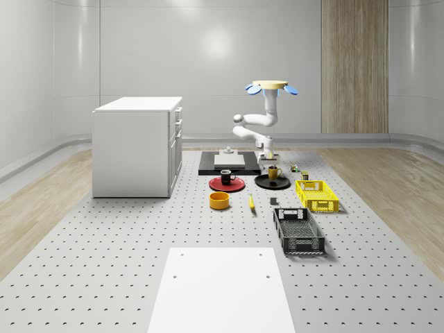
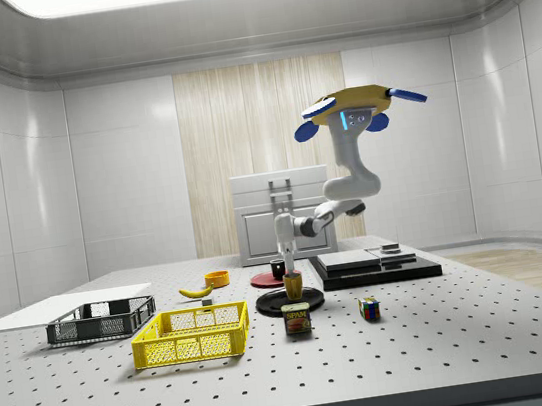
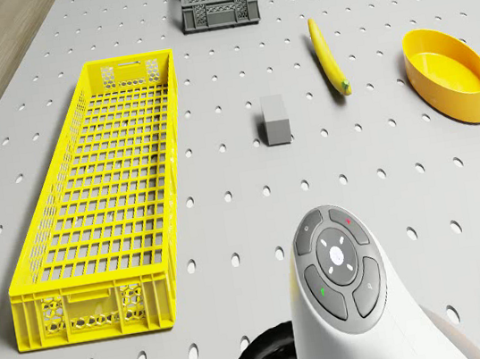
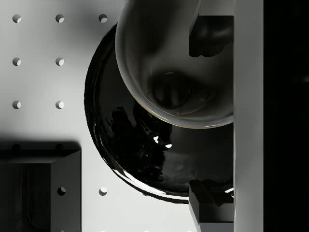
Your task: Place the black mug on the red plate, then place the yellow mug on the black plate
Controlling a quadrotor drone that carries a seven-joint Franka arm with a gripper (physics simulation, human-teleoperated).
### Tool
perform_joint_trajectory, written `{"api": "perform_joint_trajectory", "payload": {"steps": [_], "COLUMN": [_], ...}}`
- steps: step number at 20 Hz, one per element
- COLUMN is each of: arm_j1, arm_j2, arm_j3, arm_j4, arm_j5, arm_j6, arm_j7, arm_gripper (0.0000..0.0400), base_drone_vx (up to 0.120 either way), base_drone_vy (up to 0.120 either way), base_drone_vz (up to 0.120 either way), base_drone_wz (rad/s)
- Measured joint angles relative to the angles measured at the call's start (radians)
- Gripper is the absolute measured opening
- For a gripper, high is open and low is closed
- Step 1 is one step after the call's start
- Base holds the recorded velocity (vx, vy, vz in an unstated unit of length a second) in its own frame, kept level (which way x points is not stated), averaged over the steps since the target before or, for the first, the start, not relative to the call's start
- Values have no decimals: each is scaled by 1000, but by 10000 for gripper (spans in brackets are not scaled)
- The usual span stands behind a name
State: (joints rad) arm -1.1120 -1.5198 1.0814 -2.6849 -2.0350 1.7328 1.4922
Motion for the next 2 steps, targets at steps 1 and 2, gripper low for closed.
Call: {"api": "perform_joint_trajectory", "payload": {"steps": [1,2], "arm_j1": [4,7], "arm_j2": [-1,-2], "arm_j3": [11,20], "arm_j4": [-6,-11], "arm_j5": [10,18], "arm_j6": [-6,-11], "arm_j7": [0,-1], "arm_gripper": [386,389], "base_drone_vx": [0,0], "base_drone_vy": [0,0], "base_drone_vz": [0,0], "base_drone_wz": [0,0]}}
